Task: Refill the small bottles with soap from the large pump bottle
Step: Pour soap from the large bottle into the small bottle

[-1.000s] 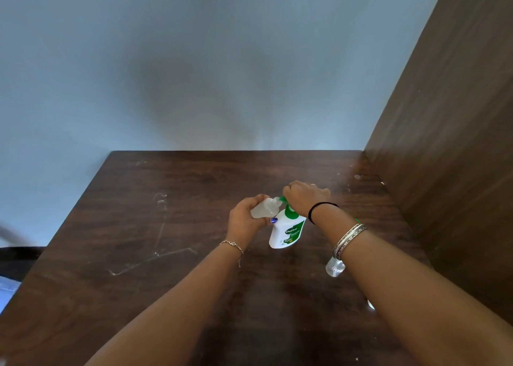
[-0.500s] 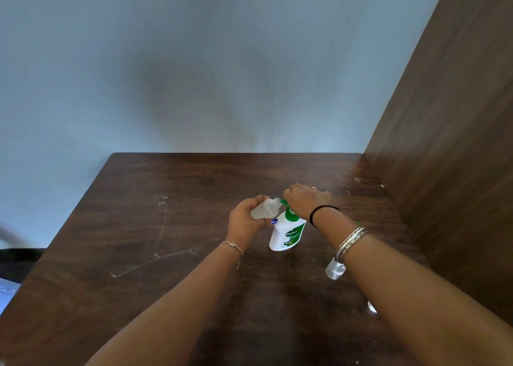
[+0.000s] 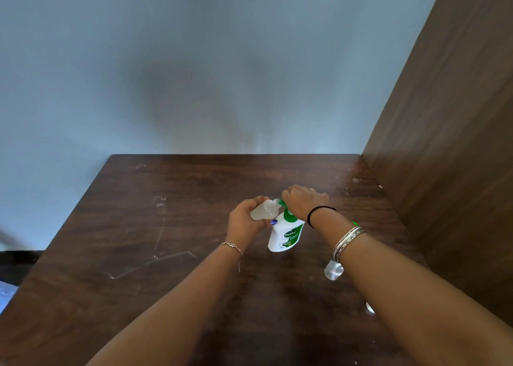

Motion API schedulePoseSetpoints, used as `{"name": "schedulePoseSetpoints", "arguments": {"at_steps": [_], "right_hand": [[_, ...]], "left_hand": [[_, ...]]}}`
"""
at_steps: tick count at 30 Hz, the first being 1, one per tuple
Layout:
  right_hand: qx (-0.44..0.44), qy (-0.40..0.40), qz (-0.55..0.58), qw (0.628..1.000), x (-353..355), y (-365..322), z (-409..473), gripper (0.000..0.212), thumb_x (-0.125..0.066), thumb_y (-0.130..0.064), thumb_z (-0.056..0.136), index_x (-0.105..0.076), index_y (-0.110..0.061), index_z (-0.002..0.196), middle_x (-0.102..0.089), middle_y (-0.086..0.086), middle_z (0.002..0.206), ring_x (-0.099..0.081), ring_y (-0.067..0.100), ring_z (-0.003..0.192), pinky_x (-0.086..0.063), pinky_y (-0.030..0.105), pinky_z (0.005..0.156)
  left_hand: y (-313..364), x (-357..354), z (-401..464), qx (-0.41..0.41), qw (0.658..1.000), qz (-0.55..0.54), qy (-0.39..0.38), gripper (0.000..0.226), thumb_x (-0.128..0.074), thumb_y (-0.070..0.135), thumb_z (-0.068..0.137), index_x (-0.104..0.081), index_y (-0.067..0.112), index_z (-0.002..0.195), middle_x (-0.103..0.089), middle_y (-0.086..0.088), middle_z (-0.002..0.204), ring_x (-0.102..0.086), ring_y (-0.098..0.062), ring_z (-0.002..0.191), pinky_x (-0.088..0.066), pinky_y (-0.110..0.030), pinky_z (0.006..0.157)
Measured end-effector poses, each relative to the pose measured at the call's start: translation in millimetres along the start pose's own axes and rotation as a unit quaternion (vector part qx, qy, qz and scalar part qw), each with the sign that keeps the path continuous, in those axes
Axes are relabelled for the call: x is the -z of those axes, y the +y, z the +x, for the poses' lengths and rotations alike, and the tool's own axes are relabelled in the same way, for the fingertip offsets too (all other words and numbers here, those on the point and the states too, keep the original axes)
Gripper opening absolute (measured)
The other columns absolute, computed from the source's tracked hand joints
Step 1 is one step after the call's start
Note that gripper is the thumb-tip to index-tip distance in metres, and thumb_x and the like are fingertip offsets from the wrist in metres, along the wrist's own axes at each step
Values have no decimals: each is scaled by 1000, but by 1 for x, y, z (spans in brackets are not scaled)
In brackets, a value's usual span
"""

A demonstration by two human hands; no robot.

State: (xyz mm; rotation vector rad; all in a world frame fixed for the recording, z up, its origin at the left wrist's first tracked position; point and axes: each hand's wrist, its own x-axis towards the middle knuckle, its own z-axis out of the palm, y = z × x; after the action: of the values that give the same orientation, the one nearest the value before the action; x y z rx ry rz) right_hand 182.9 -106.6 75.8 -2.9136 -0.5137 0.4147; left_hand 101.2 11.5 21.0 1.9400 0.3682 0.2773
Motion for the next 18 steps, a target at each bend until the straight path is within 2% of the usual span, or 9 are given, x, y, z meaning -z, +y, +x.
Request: {"name": "schedulePoseSetpoints", "arguments": {"at_steps": [3,8,14,18], "right_hand": [[0,1,-7,1000,3,-1,-1,34,-29,-26,93,-58,-16,106,-60,6,114,-55,27,105,-34,42,89],[-5,-4,-6,1000,4,-2,-2,36,-27,-25,94,-57,-17,112,-57,7,121,-53,28,111,-33,42,90],[-1,-3,-21,1000,4,-3,-9,33,-30,-21,97,-57,-14,115,-56,8,123,-52,29,114,-35,42,94],[7,-4,-30,1000,5,-5,-12,32,-31,-21,97,-56,-14,115,-56,8,121,-53,29,112,-35,41,93]], "left_hand": [[1,2,-1,0,1000,0,1,46,-77,7,67,-63,12,111,-65,-5,109,-55,-10,93,-40,-8,71],[1,0,-1,5,1000,-14,0,46,-77,8,68,-62,13,112,-64,-6,111,-56,-11,95,-42,-19,82],[0,-1,-1,4,1000,-10,-2,47,-77,8,68,-62,12,112,-64,-5,111,-55,-10,94,-41,-13,78],[-3,-1,-2,5,1000,-9,-3,48,-77,8,68,-62,12,113,-63,-5,111,-55,-11,96,-41,-19,82]]}}
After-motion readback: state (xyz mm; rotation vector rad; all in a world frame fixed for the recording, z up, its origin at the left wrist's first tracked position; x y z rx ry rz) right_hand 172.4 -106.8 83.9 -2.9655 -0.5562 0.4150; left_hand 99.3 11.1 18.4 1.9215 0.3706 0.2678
